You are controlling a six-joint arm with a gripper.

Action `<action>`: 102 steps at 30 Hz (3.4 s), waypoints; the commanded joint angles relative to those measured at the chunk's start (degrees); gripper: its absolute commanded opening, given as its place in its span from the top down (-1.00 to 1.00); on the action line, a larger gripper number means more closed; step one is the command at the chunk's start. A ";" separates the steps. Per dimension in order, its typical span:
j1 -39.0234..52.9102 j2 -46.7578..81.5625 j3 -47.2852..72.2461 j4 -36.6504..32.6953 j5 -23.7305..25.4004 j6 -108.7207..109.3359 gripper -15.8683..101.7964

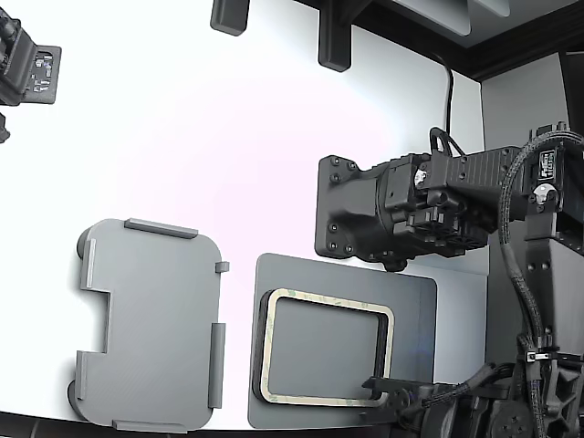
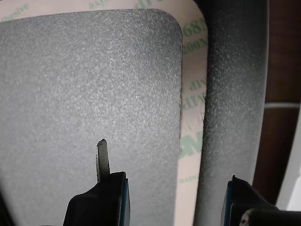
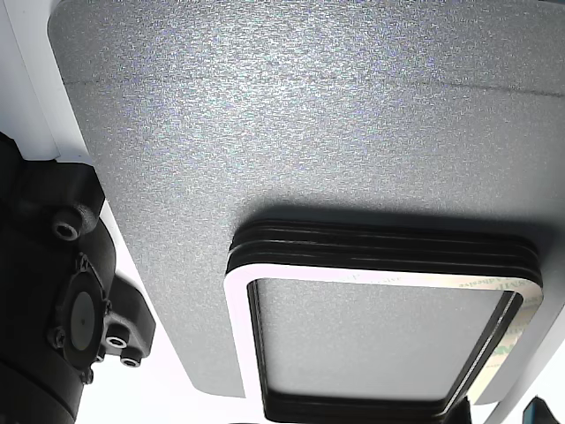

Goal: Grab top frame and put it into gray box.

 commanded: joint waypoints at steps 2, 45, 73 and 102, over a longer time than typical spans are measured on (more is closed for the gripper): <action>-0.53 0.18 -2.02 -0.70 -0.26 0.18 -0.61; -0.53 -2.11 1.14 -6.33 -0.18 3.16 -0.04; -0.09 -1.41 2.81 -8.61 0.26 4.83 0.25; -7.38 14.06 -10.46 -6.24 8.53 48.60 0.92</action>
